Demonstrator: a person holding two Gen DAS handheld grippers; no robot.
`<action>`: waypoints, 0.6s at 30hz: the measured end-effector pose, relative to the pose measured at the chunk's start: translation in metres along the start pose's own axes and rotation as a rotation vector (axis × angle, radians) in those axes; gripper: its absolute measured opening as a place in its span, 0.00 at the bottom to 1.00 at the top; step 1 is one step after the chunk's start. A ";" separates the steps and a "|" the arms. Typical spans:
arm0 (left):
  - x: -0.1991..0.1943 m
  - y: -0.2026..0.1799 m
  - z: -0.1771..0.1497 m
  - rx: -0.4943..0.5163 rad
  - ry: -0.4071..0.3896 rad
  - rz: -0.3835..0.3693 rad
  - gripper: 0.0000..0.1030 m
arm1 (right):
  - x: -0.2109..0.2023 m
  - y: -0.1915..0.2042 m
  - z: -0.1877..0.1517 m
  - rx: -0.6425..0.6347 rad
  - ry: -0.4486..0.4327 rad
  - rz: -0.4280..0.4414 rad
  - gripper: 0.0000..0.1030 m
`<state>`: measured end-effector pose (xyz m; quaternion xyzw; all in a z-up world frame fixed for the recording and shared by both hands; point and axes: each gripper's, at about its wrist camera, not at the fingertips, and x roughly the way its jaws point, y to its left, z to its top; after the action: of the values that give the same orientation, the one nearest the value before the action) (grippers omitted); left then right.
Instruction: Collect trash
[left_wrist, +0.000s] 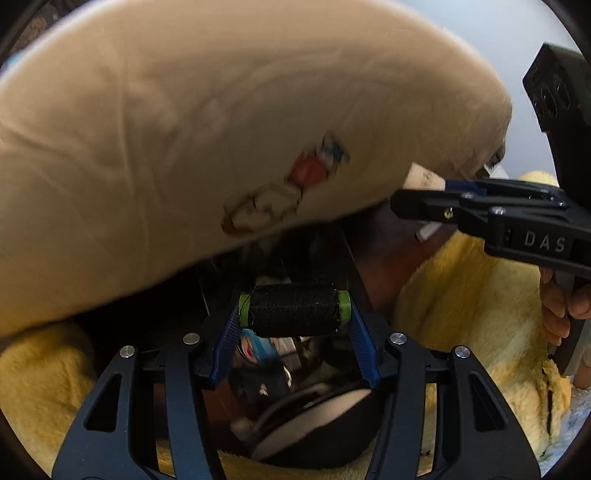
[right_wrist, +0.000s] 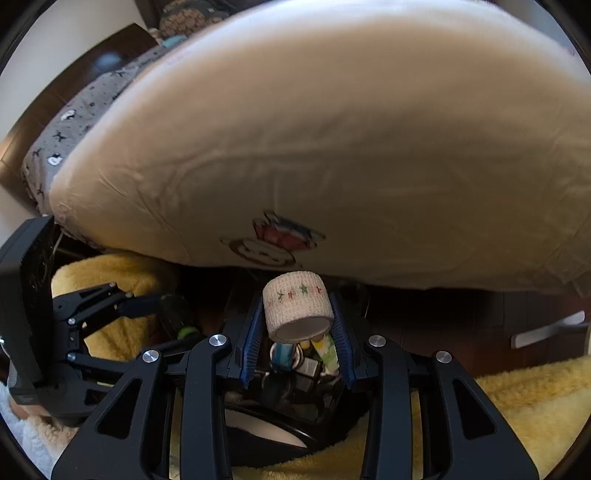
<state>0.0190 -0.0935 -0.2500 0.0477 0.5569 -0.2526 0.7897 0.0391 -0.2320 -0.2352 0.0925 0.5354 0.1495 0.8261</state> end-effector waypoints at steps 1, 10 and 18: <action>0.006 0.003 -0.001 -0.009 0.020 -0.005 0.50 | 0.006 -0.002 0.000 0.012 0.019 0.008 0.35; 0.034 0.015 -0.010 -0.033 0.125 -0.016 0.50 | 0.038 -0.001 -0.003 0.029 0.125 0.036 0.37; 0.023 0.019 -0.007 -0.059 0.084 0.041 0.73 | 0.028 -0.005 0.000 0.048 0.095 0.006 0.60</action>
<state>0.0281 -0.0823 -0.2776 0.0463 0.5958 -0.2177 0.7717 0.0505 -0.2274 -0.2605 0.1066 0.5773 0.1433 0.7968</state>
